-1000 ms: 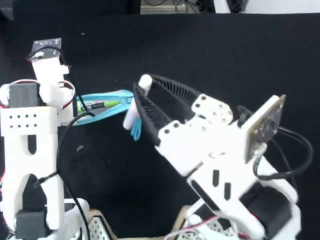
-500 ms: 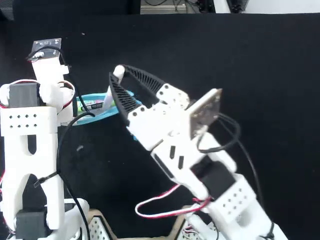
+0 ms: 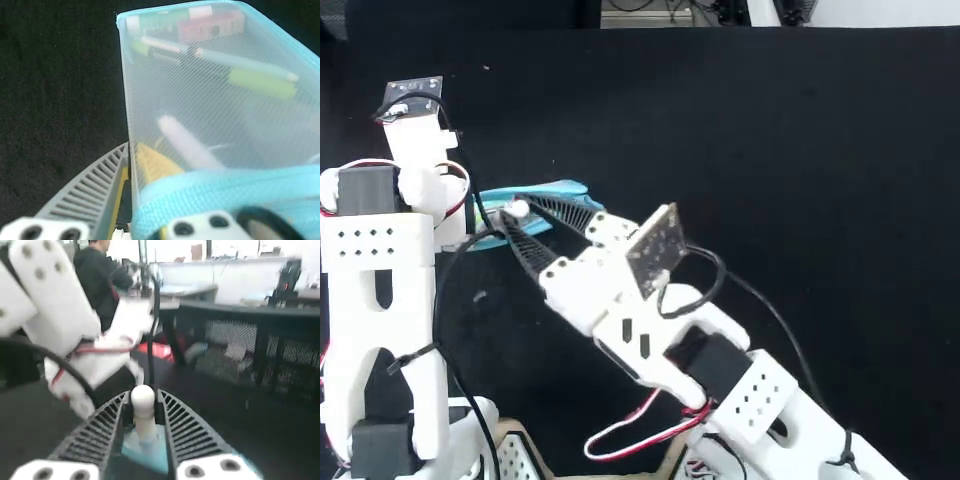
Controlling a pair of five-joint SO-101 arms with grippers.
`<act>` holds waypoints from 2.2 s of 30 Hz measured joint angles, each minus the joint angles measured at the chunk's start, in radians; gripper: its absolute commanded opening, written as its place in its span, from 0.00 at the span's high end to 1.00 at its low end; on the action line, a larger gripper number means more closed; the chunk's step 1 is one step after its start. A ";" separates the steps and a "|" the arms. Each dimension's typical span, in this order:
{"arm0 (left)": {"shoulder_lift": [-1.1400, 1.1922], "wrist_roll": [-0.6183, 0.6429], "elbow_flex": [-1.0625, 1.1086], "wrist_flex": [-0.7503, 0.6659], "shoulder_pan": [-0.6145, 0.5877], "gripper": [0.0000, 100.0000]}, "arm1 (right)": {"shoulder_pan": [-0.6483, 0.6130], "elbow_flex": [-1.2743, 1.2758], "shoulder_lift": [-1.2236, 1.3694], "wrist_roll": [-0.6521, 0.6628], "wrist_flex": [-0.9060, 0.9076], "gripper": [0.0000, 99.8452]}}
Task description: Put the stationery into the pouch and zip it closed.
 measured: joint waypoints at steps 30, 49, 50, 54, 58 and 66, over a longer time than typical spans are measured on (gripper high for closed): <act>0.000 0.000 0.000 0.000 0.000 0.97 | 0.210 -0.095 0.000 0.094 0.654 0.76; 0.000 0.000 0.000 0.000 0.000 0.97 | 0.210 0.201 0.000 0.258 0.164 0.82; 0.000 0.000 0.000 0.000 0.000 0.97 | 0.210 0.203 0.000 0.258 0.157 0.82; 0.000 0.000 0.000 0.000 0.000 0.97 | 0.210 0.203 0.000 0.258 0.130 0.86; 0.000 0.000 0.000 0.000 0.000 0.97 | 0.212 0.203 0.000 0.296 0.129 0.99; 0.000 0.000 0.000 0.000 -0.002 0.97 | 0.270 0.203 0.000 0.486 0.124 0.99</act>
